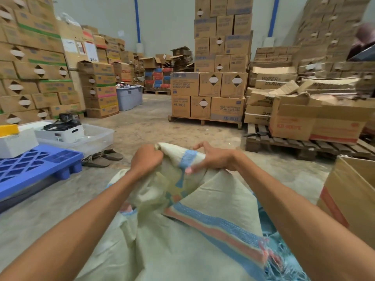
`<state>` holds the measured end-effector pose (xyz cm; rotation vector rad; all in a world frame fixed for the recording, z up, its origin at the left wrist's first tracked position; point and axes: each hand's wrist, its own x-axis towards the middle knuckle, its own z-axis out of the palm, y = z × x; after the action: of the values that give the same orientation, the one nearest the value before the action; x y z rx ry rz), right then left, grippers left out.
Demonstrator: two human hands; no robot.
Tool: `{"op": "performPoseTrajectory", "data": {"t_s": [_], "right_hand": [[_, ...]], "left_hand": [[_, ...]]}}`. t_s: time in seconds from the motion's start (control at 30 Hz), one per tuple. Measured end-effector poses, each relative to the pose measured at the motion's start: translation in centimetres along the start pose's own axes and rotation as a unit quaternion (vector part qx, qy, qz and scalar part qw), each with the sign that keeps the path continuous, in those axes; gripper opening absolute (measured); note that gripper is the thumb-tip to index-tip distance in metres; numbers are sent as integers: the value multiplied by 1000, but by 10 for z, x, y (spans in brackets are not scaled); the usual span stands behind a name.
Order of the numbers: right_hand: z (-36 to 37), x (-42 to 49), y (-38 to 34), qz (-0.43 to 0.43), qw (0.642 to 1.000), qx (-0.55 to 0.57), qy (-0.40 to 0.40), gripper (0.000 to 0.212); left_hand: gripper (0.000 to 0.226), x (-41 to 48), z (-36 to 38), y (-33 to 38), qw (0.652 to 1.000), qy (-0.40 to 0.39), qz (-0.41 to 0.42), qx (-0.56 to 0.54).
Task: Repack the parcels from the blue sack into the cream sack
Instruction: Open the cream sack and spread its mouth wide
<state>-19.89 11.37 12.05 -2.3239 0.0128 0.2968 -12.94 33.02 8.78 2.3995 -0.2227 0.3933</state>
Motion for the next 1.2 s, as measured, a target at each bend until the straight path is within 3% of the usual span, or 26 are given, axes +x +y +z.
{"op": "performPoseTrajectory", "data": {"t_s": [0.07,0.13,0.2,0.23,0.3,0.37,0.43,0.5,0.57,0.63,0.73,0.77,0.8,0.9,0.97,1.03,1.13,1.2], "right_hand": [[8,13,16,-9,977,-185,103,91],[12,19,29,23,918,-281,279,69],[11,19,33,97,881,-249,391,41],[9,21,32,136,881,-206,404,29],[5,30,30,173,905,-62,384,12],[0,38,25,163,920,157,318,11],[-3,35,21,118,903,356,210,20],[-5,24,23,101,871,470,101,23],[-7,17,29,117,864,489,17,23],[-8,11,34,119,883,452,-34,15],[-6,4,43,95,897,419,-103,66],[-6,1,44,80,900,413,-115,75],[-6,-4,41,65,906,400,-122,71],[-5,-11,26,42,944,286,-161,33],[-3,0,25,41,990,101,-94,41],[3,18,31,37,995,-31,89,57],[10,29,41,82,931,-177,308,43],[10,28,46,185,894,-206,351,33]], "left_hand": [[18,12,-13,8,996,18,-60,-56],[16,23,-25,11,983,50,-113,-138],[11,30,-33,13,973,66,-135,-177],[10,32,-34,14,970,68,-137,-187],[17,35,-35,17,967,77,-141,-197],[19,37,-34,19,968,90,-139,-191],[13,34,-33,18,974,103,-135,-151],[14,30,-34,11,985,111,-121,-56],[15,27,-37,2,990,107,-85,24],[15,28,-43,-8,991,99,-70,55],[20,31,-54,-22,990,93,-90,63],[19,30,-55,-25,990,85,-92,66],[18,29,-56,-28,990,79,-94,67],[17,30,-60,-36,990,79,-103,56],[17,30,-64,-41,990,78,-112,45],[18,29,-65,-46,989,72,-123,34],[17,25,-64,-49,986,73,-145,19],[18,24,-60,-48,984,81,-158,2]]}}
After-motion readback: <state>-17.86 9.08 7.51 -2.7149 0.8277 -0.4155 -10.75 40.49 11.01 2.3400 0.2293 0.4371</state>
